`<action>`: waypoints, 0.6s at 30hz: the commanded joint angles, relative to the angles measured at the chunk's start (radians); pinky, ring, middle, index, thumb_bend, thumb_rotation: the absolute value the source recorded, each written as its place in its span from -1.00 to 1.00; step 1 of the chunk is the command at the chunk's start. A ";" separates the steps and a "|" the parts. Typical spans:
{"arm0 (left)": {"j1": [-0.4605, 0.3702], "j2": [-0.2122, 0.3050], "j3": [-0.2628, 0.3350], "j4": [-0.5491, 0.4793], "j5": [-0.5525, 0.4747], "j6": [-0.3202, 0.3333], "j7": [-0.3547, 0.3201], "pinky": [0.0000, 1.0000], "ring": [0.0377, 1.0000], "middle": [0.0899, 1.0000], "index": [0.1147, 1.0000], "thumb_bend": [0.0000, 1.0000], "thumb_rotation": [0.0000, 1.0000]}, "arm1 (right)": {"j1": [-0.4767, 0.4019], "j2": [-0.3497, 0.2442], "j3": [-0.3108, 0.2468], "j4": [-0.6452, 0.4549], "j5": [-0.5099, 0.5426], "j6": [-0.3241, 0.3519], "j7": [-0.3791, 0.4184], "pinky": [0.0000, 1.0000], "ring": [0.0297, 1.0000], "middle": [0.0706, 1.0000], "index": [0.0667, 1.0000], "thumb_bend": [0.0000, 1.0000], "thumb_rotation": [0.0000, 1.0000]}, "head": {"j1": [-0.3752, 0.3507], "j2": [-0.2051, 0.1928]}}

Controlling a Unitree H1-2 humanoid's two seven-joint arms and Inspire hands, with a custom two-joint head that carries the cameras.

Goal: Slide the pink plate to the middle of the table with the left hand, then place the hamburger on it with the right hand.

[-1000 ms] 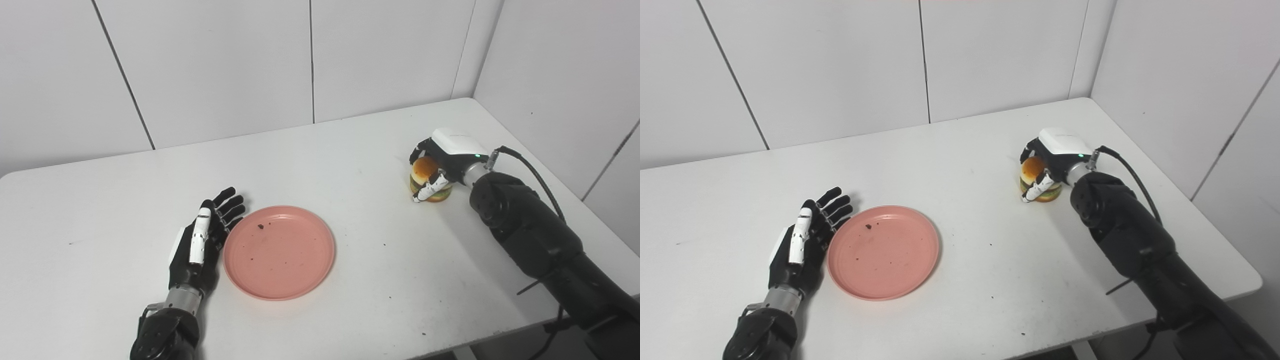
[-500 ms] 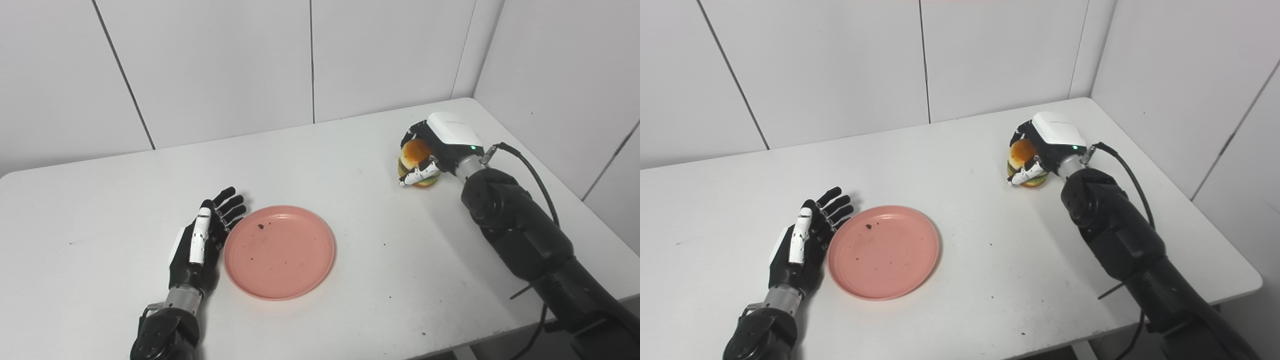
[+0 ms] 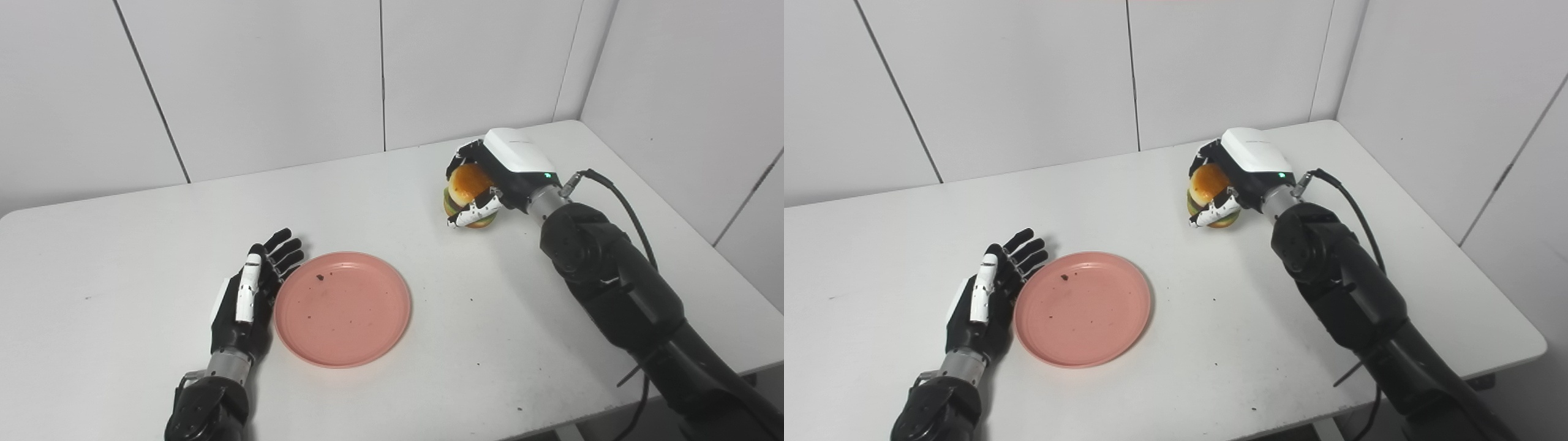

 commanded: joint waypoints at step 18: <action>0.006 -0.034 -0.019 0.019 0.029 -0.007 0.037 0.64 0.66 0.60 0.50 -0.29 1.00 | -0.097 0.162 0.110 -0.018 -0.018 -0.079 0.034 -0.70 -0.20 -0.10 -0.11 0.03 -1.00 | 0.096 0.012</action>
